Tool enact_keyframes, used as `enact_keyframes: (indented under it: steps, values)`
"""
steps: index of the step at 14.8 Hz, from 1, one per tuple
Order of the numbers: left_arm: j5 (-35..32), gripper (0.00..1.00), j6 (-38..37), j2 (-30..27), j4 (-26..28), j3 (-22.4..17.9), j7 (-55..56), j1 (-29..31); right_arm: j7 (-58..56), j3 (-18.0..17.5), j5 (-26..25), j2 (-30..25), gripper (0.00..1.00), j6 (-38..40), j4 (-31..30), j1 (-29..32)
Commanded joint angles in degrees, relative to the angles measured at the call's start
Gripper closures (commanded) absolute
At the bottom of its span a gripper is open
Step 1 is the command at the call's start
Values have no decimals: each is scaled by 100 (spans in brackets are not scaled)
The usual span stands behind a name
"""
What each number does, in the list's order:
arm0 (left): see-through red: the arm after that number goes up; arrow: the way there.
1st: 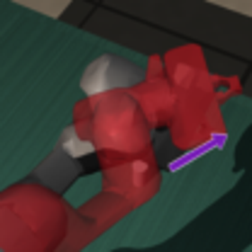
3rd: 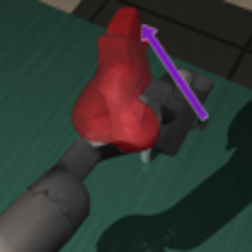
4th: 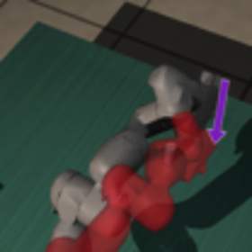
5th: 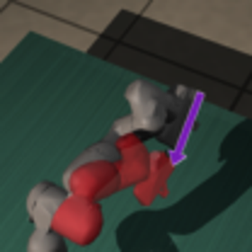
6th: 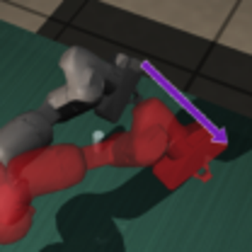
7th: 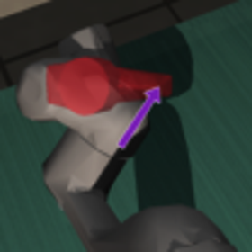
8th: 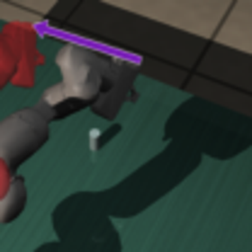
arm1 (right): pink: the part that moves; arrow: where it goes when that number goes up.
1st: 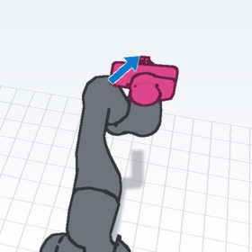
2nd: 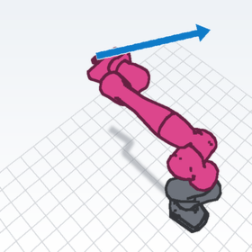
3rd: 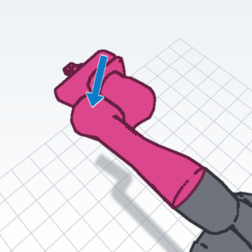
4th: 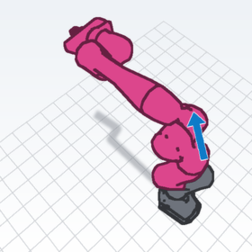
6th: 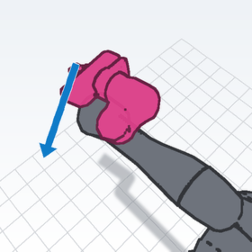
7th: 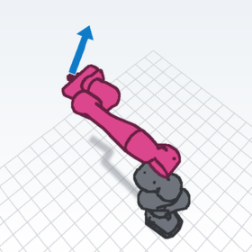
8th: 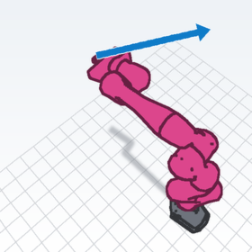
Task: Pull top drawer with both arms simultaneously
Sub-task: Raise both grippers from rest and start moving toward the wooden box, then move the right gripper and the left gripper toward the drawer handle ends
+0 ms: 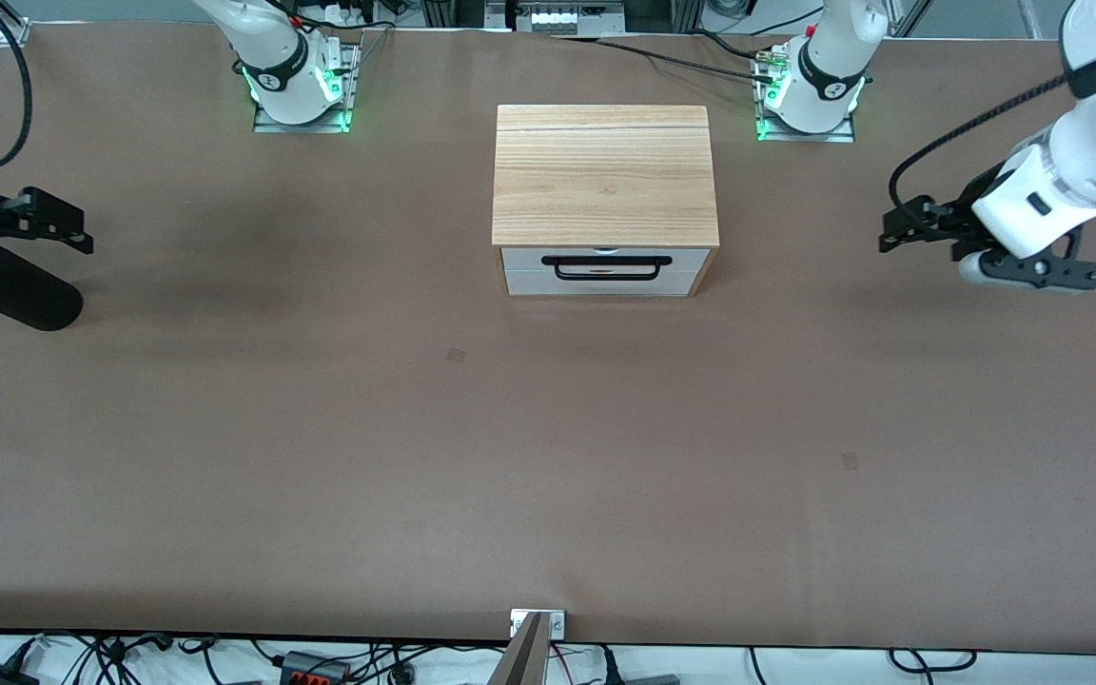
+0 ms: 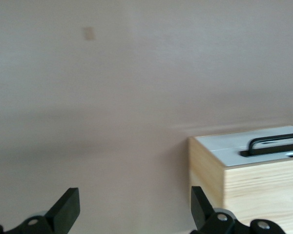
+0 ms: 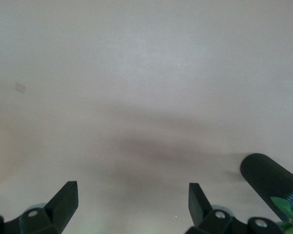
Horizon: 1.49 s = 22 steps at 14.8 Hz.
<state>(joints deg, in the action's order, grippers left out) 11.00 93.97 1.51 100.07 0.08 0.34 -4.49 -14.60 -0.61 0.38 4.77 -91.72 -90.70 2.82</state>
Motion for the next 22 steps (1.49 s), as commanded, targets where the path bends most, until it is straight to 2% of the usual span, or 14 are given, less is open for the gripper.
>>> enact_keyframes:
  steps: [1, 4, 5, 8, 10, 13, 17, 20, 22]
  values:
    - [734, 0, -177, 349, -172, -26, -131, 0, -42, -35, 59, 338, 0, -65, 61, -350]
    - [1174, 0, -186, 463, -75, -8, -270, -43, -25, -35, 93, 612, 0, -337, 61, -965]
    - [1507, 0, -186, 542, -49, -8, -524, -44, -7, -35, 381, 760, 0, -373, 61, -1045]
    - [2719, 0, -133, 919, 144, -17, -2076, 184, 229, 26, 2487, 1332, 0, -452, 26, -836]
    - [3494, 0, -177, 1245, 214, -17, -3097, 387, 3, 9, 2939, 1665, 0, -557, 43, -818]
    - [4670, 0, -168, 1623, 714, -17, -4110, 484, -182, 8, 4308, 2052, 0, -575, 8, -827]
    - [5490, 0, -421, 2203, 1041, -17, -4788, 484, -1568, -27, 5882, 2668, 0, -813, -167, -1019]
    - [6307, 0, -555, 2484, 1532, 9, -5077, 414, -2290, -35, 6499, 2888, 0, -830, -307, -1230]
    - [6493, 0, -555, 2774, 1560, 123, -5411, 396, -2564, -35, 6991, 3046, 0, -830, -352, -1432]
